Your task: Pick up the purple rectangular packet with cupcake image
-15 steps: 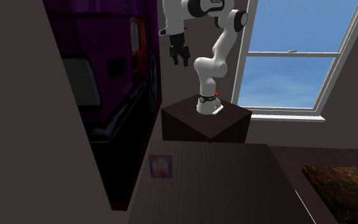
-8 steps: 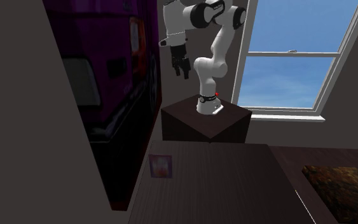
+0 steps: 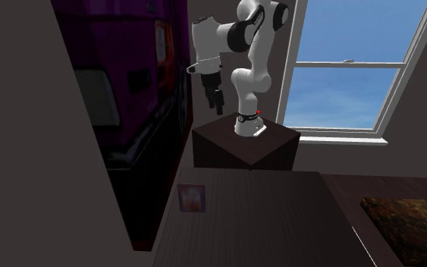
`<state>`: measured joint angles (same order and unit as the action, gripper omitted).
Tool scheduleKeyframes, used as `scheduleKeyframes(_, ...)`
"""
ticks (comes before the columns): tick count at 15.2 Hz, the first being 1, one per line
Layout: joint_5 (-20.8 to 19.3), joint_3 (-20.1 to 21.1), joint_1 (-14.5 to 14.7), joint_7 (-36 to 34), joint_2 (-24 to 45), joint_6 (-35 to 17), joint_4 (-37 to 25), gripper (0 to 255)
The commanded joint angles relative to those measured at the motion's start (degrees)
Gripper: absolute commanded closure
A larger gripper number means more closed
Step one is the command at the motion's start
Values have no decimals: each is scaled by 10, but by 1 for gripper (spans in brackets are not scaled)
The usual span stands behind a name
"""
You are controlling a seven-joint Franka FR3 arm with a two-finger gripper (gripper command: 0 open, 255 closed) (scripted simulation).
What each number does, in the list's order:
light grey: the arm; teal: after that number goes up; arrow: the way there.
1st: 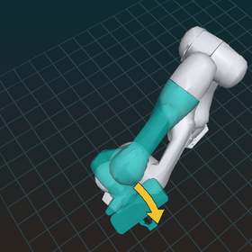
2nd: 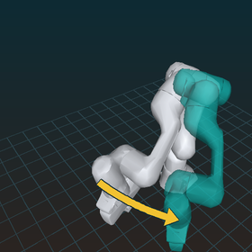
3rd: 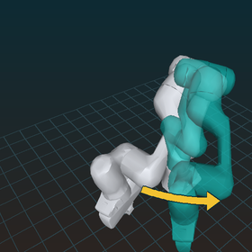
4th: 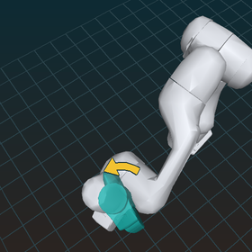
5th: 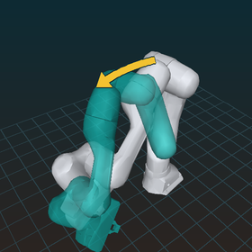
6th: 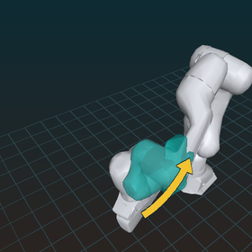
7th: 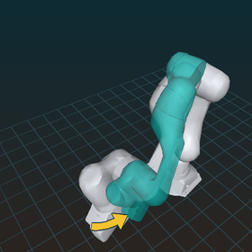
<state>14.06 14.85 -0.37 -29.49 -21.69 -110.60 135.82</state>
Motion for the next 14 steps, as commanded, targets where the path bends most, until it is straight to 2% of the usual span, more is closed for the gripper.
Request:
scheduleKeyframes(1,0,20,0,-38,41,-33,-12,0)
scheduleKeyframes(8,-45,62,-1,-168,204,-111,-101,0)
scheduleKeyframes(14,-109,64,19,-280,349,-146,-207,0)
